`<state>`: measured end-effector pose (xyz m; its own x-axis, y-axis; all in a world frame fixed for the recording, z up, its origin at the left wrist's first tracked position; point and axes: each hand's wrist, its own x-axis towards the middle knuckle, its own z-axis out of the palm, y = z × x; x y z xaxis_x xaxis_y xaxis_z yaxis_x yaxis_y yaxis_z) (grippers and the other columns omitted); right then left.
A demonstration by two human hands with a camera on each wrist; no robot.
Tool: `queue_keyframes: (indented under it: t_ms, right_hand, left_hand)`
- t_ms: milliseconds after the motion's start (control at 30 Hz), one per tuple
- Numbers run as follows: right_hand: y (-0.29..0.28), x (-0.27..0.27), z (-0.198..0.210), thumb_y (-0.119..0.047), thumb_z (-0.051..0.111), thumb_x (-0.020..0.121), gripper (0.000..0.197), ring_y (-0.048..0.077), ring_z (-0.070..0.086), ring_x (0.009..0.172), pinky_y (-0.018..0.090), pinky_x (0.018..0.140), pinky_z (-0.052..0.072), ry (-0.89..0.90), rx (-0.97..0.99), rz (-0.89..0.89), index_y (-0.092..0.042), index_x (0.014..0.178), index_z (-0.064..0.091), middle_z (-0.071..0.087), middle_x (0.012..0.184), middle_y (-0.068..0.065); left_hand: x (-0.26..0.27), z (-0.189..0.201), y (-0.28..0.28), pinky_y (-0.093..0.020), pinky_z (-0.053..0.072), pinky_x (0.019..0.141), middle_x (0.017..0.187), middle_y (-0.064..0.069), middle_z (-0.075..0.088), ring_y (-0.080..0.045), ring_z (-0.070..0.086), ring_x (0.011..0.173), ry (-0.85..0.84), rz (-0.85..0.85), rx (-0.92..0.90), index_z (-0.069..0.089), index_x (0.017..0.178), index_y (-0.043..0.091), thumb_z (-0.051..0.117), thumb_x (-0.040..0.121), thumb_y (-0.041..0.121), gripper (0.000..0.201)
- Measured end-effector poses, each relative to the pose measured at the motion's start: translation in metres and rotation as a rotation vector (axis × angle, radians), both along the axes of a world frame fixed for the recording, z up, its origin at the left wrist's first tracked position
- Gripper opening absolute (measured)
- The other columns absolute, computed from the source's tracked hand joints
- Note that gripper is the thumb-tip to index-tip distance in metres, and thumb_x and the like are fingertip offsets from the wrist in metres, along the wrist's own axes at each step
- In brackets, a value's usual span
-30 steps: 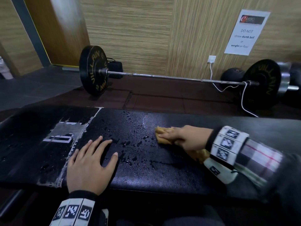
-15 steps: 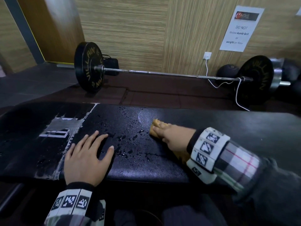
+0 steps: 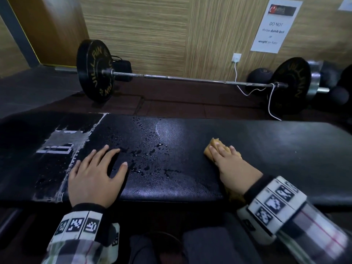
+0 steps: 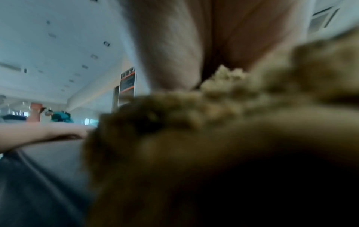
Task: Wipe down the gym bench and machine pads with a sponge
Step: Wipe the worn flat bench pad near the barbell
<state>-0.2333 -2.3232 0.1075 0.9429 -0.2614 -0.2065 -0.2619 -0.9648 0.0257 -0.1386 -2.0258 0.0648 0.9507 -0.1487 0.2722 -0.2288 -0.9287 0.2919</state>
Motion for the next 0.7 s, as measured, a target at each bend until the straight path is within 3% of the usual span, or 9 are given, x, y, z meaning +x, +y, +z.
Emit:
queue_keyframes:
  t_ms: [233, 367, 500, 600, 700]
  right_hand:
    - [0.05, -0.011, -0.007, -0.007, 0.039, 0.086, 0.074, 0.028, 0.0, 0.145, 0.047, 0.116, 0.01, -0.042, 0.091, 0.29, -0.023, 0.15, 0.004, -0.002, 0.158, -0.001]
    - [0.043, -0.054, -0.011, -0.014, 0.009, 0.073, 0.077, 0.024, 0.004, 0.144, 0.044, 0.116, 0.011, -0.106, 0.183, 0.387, -0.029, 0.149, 0.012, 0.007, 0.156, -0.007]
    - [0.017, -0.072, -0.011, -0.01, 0.019, 0.079, 0.072, 0.02, 0.009, 0.144, 0.04, 0.117, 0.014, -0.143, 0.221, 0.255, -0.032, 0.147, 0.017, 0.011, 0.155, -0.012]
    - [0.011, -0.054, -0.009, -0.016, 0.009, 0.077, 0.072, 0.024, 0.011, 0.144, 0.039, 0.117, 0.013, -0.129, 0.119, 0.114, -0.028, 0.148, 0.012, 0.008, 0.156, -0.006]
    - [0.027, -0.028, 0.002, -0.011, 0.034, 0.088, 0.069, 0.029, 0.007, 0.143, 0.041, 0.116, 0.012, -0.084, 0.09, 0.002, -0.026, 0.149, 0.007, 0.0, 0.157, -0.006]
  left_hand:
    - [-0.002, -0.002, 0.002, -0.042, 0.023, 0.114, 0.148, 0.013, 0.044, -0.014, 0.036, 0.139, -0.024, -0.01, 0.004, 0.052, 0.133, 0.043, 0.027, 0.083, 0.068, 0.061]
    - [-0.002, -0.003, 0.003, -0.043, 0.024, 0.114, 0.146, 0.012, 0.046, -0.015, 0.037, 0.138, -0.037, -0.022, -0.006, 0.053, 0.132, 0.042, 0.027, 0.083, 0.067, 0.061]
    - [-0.002, -0.003, 0.002, -0.042, 0.024, 0.114, 0.147, 0.012, 0.046, -0.015, 0.037, 0.138, -0.04, -0.02, -0.005, 0.053, 0.132, 0.042, 0.029, 0.083, 0.066, 0.059]
    - [-0.003, -0.003, 0.001, -0.044, 0.024, 0.113, 0.146, 0.011, 0.047, -0.016, 0.038, 0.138, -0.043, -0.018, -0.008, 0.054, 0.131, 0.041, 0.029, 0.083, 0.065, 0.059]
    - [-0.003, -0.002, 0.001, -0.043, 0.023, 0.114, 0.147, 0.012, 0.046, -0.015, 0.037, 0.138, -0.039, -0.015, -0.011, 0.053, 0.132, 0.042, 0.029, 0.083, 0.066, 0.059]
